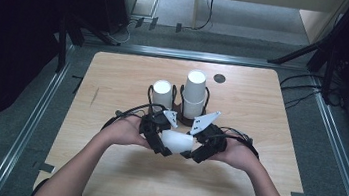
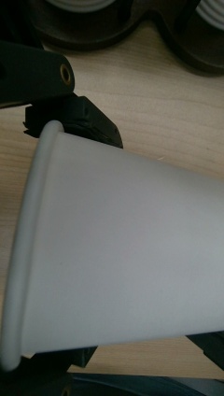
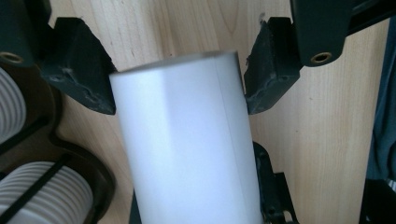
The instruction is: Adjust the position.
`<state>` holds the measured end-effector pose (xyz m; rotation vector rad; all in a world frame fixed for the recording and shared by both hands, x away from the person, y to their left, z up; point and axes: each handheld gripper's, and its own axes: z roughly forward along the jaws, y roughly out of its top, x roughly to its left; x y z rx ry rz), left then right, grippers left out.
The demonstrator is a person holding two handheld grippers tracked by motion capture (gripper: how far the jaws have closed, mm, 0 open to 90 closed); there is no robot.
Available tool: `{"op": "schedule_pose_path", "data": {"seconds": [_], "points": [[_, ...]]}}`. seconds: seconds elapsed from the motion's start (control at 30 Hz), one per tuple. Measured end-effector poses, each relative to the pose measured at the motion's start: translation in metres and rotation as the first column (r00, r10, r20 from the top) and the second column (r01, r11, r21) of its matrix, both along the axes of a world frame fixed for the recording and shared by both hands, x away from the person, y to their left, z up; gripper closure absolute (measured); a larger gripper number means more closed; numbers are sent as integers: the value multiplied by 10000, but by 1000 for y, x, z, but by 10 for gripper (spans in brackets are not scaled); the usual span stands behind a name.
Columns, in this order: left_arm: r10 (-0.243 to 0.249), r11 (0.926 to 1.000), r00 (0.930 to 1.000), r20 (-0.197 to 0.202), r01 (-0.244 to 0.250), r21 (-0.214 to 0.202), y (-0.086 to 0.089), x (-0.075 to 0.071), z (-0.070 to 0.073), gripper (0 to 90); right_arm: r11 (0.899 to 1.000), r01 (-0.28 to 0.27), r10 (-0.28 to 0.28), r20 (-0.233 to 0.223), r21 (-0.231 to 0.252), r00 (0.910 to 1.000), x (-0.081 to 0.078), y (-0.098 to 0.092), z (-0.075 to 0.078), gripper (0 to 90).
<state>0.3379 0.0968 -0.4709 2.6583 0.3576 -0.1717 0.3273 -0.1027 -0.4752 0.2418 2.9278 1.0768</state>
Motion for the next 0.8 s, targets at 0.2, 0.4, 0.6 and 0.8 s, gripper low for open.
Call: {"op": "schedule_pose_path", "data": {"seconds": [0.2,0.4,0.6,0.8], "points": [[-209,9998,9998,-59,209,52,-4,-2,-2,245,9995,-281,280,-69,-119,9996,-3,5,-2,305],[-322,9994,9993,-183,324,129,-4,-3,-4,238,9983,-553,550,-165,-205,9983,-4,6,-3,327],[-274,9992,9982,542,289,-272,0,-5,-2,158,9978,-656,655,-72,-130,9978,-4,5,-1,334],[-82,9967,9984,562,127,-797,3,-5,0,106,9990,-449,449,-35,40,9990,-2,1,2,334]]}}
